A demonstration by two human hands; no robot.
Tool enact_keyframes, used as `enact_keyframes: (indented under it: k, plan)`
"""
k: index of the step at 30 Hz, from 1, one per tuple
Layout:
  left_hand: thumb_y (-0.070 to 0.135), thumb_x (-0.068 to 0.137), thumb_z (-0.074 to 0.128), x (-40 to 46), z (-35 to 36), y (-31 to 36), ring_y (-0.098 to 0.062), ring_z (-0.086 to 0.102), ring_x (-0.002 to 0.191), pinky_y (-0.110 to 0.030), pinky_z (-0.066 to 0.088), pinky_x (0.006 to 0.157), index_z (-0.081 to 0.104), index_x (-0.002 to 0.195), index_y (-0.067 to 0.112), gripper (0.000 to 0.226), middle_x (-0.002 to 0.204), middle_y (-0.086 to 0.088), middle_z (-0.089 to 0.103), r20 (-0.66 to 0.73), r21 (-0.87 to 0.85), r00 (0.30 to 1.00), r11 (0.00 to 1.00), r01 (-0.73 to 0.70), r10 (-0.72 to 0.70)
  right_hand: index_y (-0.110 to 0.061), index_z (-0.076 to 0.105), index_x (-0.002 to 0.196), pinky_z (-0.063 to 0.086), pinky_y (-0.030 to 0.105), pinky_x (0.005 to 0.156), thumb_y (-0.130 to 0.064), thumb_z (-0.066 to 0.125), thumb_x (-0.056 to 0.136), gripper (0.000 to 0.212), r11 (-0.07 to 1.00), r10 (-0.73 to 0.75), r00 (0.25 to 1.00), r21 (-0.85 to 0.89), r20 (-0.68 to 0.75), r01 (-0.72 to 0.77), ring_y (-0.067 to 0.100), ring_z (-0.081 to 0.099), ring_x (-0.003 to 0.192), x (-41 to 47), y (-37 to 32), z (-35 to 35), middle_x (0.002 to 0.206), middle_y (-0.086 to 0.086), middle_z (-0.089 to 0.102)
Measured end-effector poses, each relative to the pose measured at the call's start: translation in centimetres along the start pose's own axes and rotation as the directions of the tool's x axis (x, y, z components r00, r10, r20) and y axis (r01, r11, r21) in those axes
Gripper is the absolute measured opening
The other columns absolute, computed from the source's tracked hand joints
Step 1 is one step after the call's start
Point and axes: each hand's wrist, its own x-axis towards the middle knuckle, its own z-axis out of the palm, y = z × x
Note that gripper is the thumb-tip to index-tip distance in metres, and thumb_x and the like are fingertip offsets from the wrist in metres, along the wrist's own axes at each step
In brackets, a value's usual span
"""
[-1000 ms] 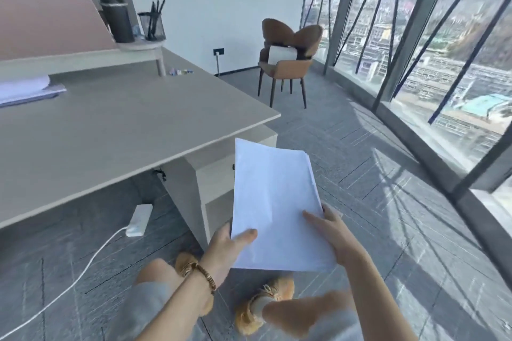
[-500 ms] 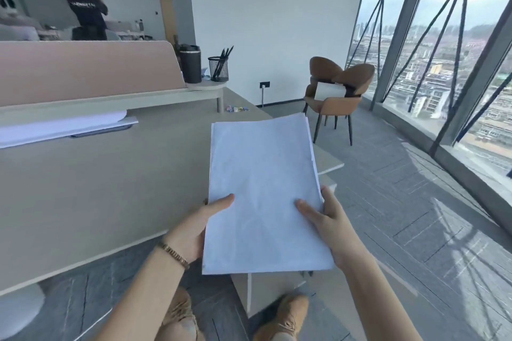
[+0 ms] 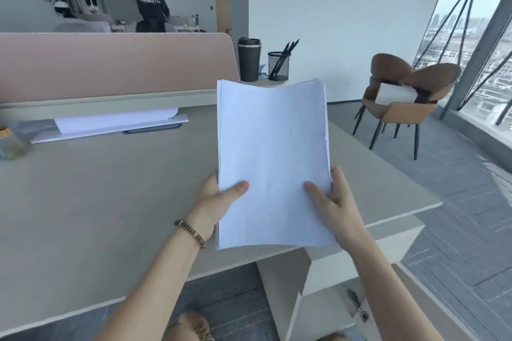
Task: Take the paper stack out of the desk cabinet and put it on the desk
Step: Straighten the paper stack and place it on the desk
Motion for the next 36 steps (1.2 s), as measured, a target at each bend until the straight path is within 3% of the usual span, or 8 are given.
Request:
enact_keyframes:
  k: [4,9,11,13,18,27,32,36]
  plan:
    - [0.008,0.089,0.069,1.1,-0.4,1.1,-0.002,0.072,0.095,-0.022,0.057,0.079,0.066,0.109,0.03,0.03,0.103,0.016,0.076,-0.04,0.014,0.993,0.994,-0.107,0.108,-0.019,0.05,0.105,0.057,0.061,0.089,-0.009,0.061,0.097,0.017,0.998,-0.051,0.999,-0.046,0.015,0.052,0.035,0.07,0.103,2.9,-1.3,1.0,0.113,0.011,0.068]
    - [0.017,0.087,0.072,2.3,-0.5,0.8,-0.001,0.07,0.1,-0.031,0.055,0.089,0.065,0.109,0.038,0.031,0.105,0.022,0.075,-0.102,0.065,0.983,0.987,-0.148,0.155,-0.022,0.049,0.105,0.057,0.053,0.092,-0.003,0.058,0.094,0.023,0.994,-0.089,0.996,-0.058,0.005,0.09,0.028,0.067,0.107,5.2,-2.5,2.1,0.104,-0.006,0.066]
    - [0.018,0.086,0.073,2.3,-0.5,0.3,-0.001,0.07,0.101,-0.032,0.055,0.09,0.065,0.11,0.037,0.032,0.105,0.023,0.074,-0.088,0.094,0.985,0.986,-0.139,0.148,-0.03,0.051,0.107,0.058,0.045,0.091,-0.008,0.062,0.095,0.028,0.995,-0.101,0.995,-0.02,0.005,0.101,0.013,0.069,0.105,5.6,-2.5,2.4,0.104,-0.018,0.067]
    - [0.018,0.085,0.075,2.2,-0.5,0.0,-0.003,0.071,0.099,-0.028,0.056,0.084,0.067,0.107,0.036,0.03,0.103,0.021,0.076,-0.069,0.08,0.989,0.989,-0.124,0.129,-0.037,0.052,0.107,0.058,0.04,0.09,-0.015,0.069,0.093,0.031,0.994,-0.109,0.994,0.031,0.007,0.109,0.001,0.071,0.1,5.9,-2.5,2.5,0.101,-0.028,0.069]
    - [0.016,0.082,0.078,2.8,-0.9,2.0,-0.005,0.074,0.09,-0.014,0.056,0.064,0.07,0.098,0.03,0.023,0.089,0.02,0.078,-0.102,-0.011,0.982,0.987,-0.16,0.158,-0.034,0.055,0.107,0.059,0.035,0.084,-0.021,0.074,0.09,0.029,0.977,-0.176,0.983,0.113,-0.049,0.18,0.002,0.072,0.097,7.2,-4.6,2.4,0.107,-0.017,0.071]
    - [0.017,0.077,0.083,3.0,0.0,3.9,-0.006,0.072,0.1,-0.028,0.057,0.082,0.067,0.111,0.029,0.039,0.106,0.013,0.076,-0.197,-0.075,0.939,0.951,-0.299,0.28,-0.019,0.045,0.116,0.05,0.019,0.071,-0.036,0.07,0.091,0.039,0.937,-0.348,0.93,-0.058,-0.115,0.343,-0.012,0.063,0.083,8.4,-9.7,2.6,0.099,-0.021,0.065]
    - [0.016,0.077,0.083,2.5,0.2,1.2,-0.006,0.073,0.096,-0.02,0.057,0.076,0.071,0.106,0.026,0.033,0.1,0.013,0.078,-0.196,-0.084,0.963,0.976,-0.203,0.183,-0.023,0.052,0.12,0.057,0.034,0.085,-0.035,0.072,0.091,0.038,0.956,-0.269,0.961,0.1,-0.072,0.275,0.01,0.07,0.107,7.6,-7.8,2.0,0.112,-0.014,0.07]
    - [0.015,0.076,0.084,2.2,0.6,-0.3,-0.007,0.075,0.094,-0.024,0.057,0.078,0.075,0.103,0.021,0.029,0.097,0.011,0.079,-0.203,-0.079,0.972,0.987,-0.14,0.122,-0.024,0.059,0.13,0.059,0.033,0.086,-0.025,0.073,0.092,0.041,0.973,-0.158,0.985,0.178,0.065,0.145,0.016,0.071,0.114,5.9,-3.1,2.2,0.124,-0.007,0.073]
